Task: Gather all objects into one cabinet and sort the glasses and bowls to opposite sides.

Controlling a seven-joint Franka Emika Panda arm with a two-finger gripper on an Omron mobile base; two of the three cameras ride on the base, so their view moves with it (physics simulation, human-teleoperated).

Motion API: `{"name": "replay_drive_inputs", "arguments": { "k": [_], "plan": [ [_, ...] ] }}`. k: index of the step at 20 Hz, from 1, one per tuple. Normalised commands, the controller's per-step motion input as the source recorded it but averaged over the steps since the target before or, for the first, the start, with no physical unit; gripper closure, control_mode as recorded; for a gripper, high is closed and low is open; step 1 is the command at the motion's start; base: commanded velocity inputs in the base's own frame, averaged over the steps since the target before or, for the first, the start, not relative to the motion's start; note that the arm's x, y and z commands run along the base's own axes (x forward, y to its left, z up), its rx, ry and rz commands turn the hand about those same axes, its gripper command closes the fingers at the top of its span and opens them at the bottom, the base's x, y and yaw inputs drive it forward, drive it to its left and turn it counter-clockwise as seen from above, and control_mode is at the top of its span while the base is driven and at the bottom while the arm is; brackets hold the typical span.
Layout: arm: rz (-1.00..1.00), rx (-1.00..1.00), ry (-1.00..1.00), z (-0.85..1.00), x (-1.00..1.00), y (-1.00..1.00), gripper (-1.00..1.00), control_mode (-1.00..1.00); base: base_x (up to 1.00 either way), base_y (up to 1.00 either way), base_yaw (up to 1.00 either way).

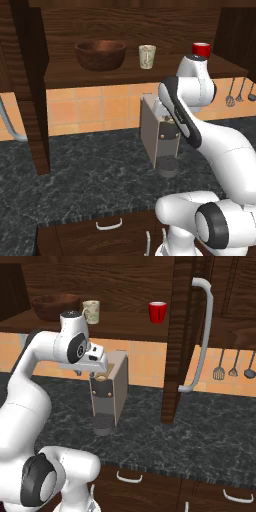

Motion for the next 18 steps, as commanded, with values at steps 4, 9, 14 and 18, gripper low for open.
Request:
{"name": "replay_drive_inputs", "arguments": {
  "k": [4, 9, 14, 18],
  "plan": [
    [0.0, 0.0, 0.0, 0.0, -0.56, 0.0, -1.0, -1.0, 0.0, 0.0, 0.0],
    [-0.03, 0.0, -0.03, 0.0, -1.0, 0.0, -1.0, -1.0, 0.0, 0.0, 0.0],
    [-0.15, 0.0, -0.01, 0.15, -0.98, 0.02, -1.0, -1.0, 0.0, 0.0, 0.0],
    [-0.15, 0.0, 0.0, 0.24, -1.0, -0.3, -1.0, -1.0, 0.0, 0.0, 0.0]
  ]
}}
